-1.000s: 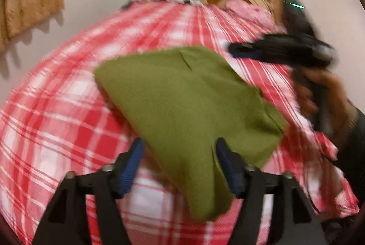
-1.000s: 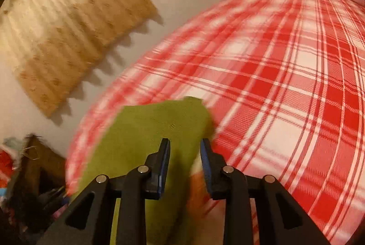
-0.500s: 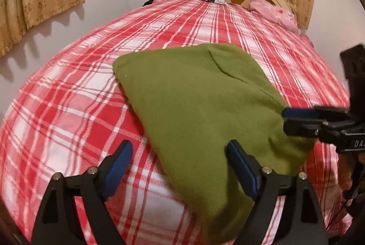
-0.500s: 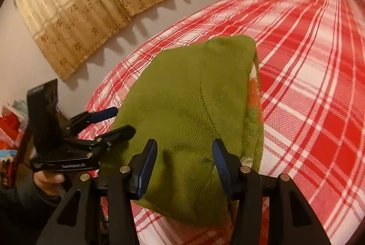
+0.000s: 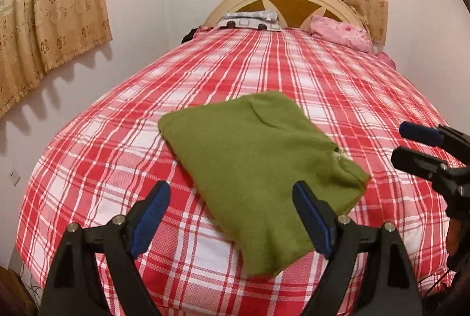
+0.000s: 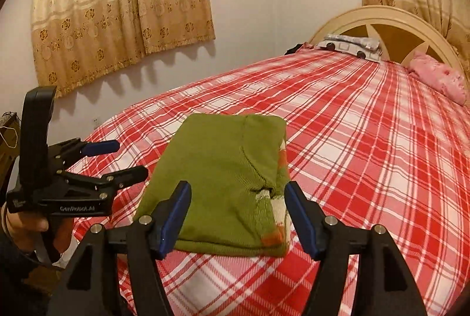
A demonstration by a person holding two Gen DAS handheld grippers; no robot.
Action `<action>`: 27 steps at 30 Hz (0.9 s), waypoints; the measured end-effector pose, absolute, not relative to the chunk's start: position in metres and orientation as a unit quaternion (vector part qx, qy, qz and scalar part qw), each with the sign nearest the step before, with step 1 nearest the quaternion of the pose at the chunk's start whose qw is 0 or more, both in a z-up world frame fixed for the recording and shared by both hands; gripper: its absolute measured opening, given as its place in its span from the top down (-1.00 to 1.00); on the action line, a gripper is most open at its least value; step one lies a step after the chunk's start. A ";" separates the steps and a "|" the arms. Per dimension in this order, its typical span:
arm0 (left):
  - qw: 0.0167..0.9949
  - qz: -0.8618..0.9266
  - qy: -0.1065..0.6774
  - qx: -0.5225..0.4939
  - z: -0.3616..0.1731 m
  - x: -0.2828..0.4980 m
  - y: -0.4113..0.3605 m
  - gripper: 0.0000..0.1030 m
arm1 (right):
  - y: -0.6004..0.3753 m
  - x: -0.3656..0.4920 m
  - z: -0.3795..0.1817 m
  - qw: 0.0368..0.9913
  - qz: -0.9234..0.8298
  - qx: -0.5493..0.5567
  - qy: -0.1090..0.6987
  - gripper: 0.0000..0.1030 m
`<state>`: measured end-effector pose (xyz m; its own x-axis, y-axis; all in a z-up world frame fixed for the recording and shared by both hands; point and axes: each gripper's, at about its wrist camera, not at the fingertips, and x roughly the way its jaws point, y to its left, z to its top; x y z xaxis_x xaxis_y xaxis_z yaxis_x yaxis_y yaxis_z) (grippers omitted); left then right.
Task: Fold small clothes
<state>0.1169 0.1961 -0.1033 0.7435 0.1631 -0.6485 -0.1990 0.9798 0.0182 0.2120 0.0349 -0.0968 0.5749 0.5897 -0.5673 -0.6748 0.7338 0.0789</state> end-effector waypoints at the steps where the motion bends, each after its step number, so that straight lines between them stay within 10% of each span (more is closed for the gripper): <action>1: 0.935 0.095 0.342 -0.026 -0.101 0.116 0.194 -0.71 | 0.035 0.209 -0.095 0.886 0.356 -0.071 0.289 -0.30; 27: 0.947 0.081 0.309 -0.023 -0.081 0.105 0.180 -0.91 | 0.026 0.187 -0.078 0.898 0.348 -0.061 0.261 -0.31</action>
<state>0.1048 0.1802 -0.0814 0.7954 0.1394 -0.5899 -0.1680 0.9858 0.0064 0.1868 0.0265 -0.0782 0.6212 0.5933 -0.5119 -0.6569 0.7504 0.0725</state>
